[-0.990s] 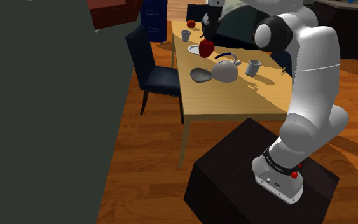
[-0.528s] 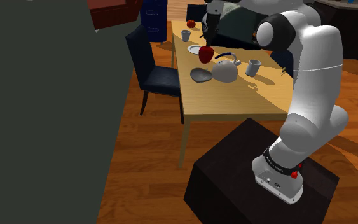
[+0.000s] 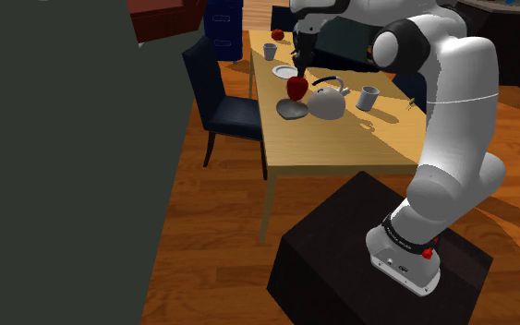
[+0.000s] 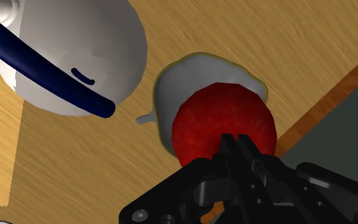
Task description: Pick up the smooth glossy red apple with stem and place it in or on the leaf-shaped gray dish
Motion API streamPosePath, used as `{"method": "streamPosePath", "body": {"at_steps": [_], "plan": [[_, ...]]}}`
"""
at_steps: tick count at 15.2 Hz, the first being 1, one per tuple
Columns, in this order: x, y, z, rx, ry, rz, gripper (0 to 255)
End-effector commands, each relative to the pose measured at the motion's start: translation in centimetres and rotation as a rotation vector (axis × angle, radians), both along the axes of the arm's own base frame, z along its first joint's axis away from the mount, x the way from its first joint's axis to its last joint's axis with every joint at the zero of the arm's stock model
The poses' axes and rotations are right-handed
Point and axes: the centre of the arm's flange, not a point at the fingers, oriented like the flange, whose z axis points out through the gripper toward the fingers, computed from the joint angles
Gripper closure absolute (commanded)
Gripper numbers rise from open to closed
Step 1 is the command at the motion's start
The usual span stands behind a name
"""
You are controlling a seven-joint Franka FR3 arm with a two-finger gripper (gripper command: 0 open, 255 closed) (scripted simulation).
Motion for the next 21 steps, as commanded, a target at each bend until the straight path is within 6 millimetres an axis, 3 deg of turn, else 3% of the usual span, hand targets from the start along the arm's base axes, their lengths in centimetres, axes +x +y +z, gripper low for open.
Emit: {"method": "streamPosePath", "body": {"at_steps": [1, 8, 16, 17, 21], "plan": [[0.0, 0.0, -1.0, 0.0, -0.001, 0.0, 255], [0.0, 0.0, -4.7, 0.0, -0.001, 0.0, 255], [0.0, 0.0, -4.7, 0.0, -0.001, 0.0, 255], [0.0, 0.0, -4.7, 0.0, -0.001, 0.0, 0], [0.0, 0.0, -4.7, 0.0, -0.001, 0.0, 0]]}}
